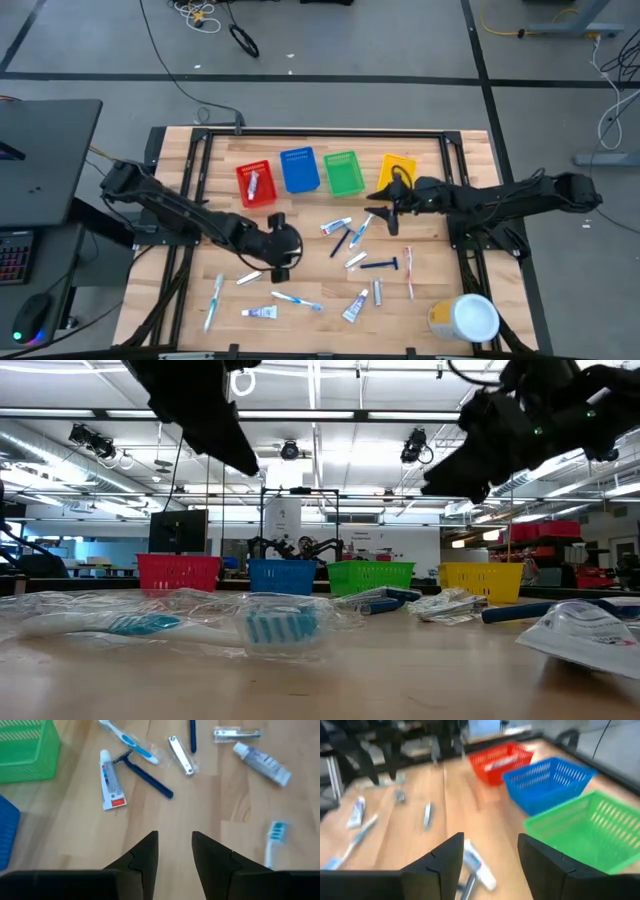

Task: Pick & Place Travel size toiletries
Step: Put the nail cutter into the blue bin

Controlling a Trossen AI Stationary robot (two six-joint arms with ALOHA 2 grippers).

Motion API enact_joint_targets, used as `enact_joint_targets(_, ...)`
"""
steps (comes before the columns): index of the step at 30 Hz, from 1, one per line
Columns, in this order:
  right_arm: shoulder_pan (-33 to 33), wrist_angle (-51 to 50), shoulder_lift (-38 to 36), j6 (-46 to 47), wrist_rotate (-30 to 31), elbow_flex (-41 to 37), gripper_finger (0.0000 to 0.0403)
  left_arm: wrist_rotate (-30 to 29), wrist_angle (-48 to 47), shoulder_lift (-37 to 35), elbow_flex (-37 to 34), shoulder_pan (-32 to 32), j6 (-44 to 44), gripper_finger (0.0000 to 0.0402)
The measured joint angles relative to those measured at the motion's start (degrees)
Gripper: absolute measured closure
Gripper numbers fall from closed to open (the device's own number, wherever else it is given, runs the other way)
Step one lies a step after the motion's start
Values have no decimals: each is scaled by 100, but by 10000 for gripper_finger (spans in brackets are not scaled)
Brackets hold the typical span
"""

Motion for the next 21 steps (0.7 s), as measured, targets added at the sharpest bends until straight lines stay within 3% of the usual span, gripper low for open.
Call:
enact_joint_targets(9,422,145,1017,59,-4,-22,206,237,-186,845,1,-46,-667,264)
enact_joint_targets(17,741,476,1439,484,0,-13,206,131,-954,952,-2,100,-706,230)
enact_joint_targets(21,920,595,1517,505,2,-15,206,424,-1103,952,-7,259,-552,220)
